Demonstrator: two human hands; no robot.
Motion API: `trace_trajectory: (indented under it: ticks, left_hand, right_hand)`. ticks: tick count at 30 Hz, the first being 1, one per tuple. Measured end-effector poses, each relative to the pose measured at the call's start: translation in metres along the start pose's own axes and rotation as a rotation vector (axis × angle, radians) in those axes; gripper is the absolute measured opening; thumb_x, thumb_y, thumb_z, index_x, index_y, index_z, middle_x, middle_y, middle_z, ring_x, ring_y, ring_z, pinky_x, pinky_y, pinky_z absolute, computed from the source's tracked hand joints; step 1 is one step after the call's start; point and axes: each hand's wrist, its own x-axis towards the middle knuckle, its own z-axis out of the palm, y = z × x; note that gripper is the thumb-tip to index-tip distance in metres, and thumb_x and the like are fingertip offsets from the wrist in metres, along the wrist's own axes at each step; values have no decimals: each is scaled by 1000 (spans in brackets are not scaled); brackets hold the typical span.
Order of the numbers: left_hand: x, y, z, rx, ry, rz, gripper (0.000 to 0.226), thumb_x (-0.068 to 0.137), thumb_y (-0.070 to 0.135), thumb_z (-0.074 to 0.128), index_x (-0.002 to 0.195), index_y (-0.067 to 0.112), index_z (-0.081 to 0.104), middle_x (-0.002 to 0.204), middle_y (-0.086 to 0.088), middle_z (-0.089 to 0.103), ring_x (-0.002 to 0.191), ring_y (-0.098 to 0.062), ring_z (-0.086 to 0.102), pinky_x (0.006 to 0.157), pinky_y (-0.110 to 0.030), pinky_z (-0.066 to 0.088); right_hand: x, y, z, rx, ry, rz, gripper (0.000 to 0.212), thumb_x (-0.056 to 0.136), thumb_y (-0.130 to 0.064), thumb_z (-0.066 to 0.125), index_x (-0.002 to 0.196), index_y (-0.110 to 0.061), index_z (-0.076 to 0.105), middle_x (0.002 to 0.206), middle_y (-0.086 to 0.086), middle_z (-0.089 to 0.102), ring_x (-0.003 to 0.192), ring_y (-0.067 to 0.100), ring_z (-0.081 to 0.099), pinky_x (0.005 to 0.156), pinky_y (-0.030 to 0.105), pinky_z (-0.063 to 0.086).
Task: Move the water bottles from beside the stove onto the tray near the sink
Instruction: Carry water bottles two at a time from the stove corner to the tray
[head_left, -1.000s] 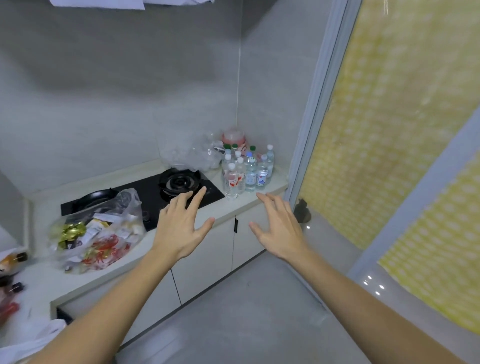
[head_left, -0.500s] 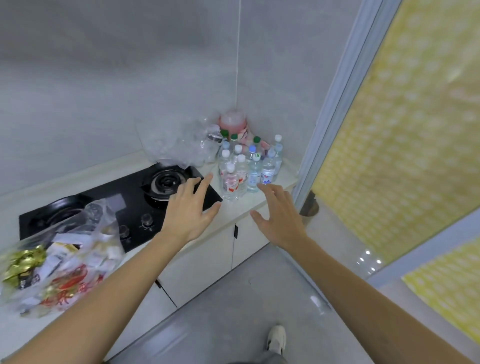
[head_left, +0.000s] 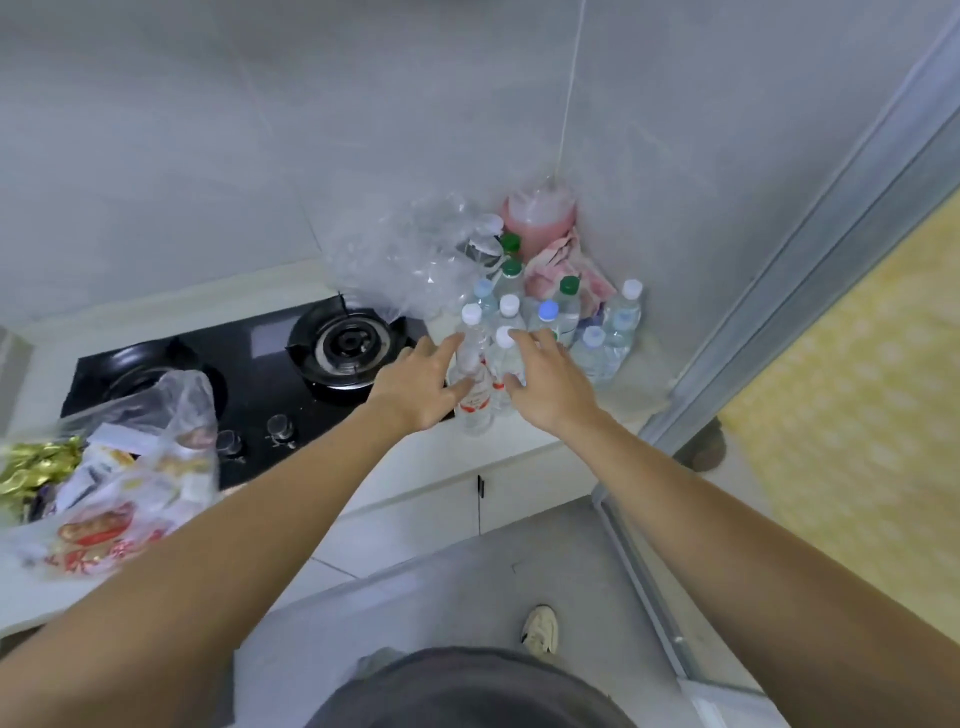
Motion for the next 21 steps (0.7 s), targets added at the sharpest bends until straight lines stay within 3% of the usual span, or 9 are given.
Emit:
trace_trajectory:
  ticks: [6, 13, 17, 21]
  left_hand:
    - [39, 4, 18, 46, -64, -61, 56, 104, 54, 47, 156, 35, 37, 136, -10, 57, 126, -33, 59, 91, -46, 53]
    - [54, -1, 38, 16, -45, -53, 45, 103, 48, 56, 141, 29, 42, 111, -9, 61, 103, -33, 64, 73, -42, 50]
    - [57, 5, 47, -88, 8, -67, 37, 102, 45, 60, 131, 25, 48, 109, -11, 64, 96, -35, 64, 78, -48, 55]
    - [50, 1, 50, -119, 47, -43, 32, 102, 40, 62, 125, 21, 50, 107, -12, 67, 94, -37, 64, 73, -43, 50]
  right_hand:
    - [50, 9, 17, -103, -67, -39, 47, 104, -25, 53, 149, -20, 42, 135, 16, 51, 109, 43, 64, 73, 40, 44]
    - [75, 12, 31, -148, -67, -64, 40, 105, -21, 54, 143, -15, 43, 119, 23, 61, 101, 44, 66, 67, 41, 40]
    - [81, 16, 34, -197, -85, -79, 37, 103, -20, 60, 134, -13, 43, 109, 21, 66, 96, 45, 68, 64, 44, 47]
    - [78, 20, 31, -239, -83, -142, 34, 105, -32, 60, 128, -12, 46, 105, 18, 68, 92, 44, 69, 62, 41, 41]
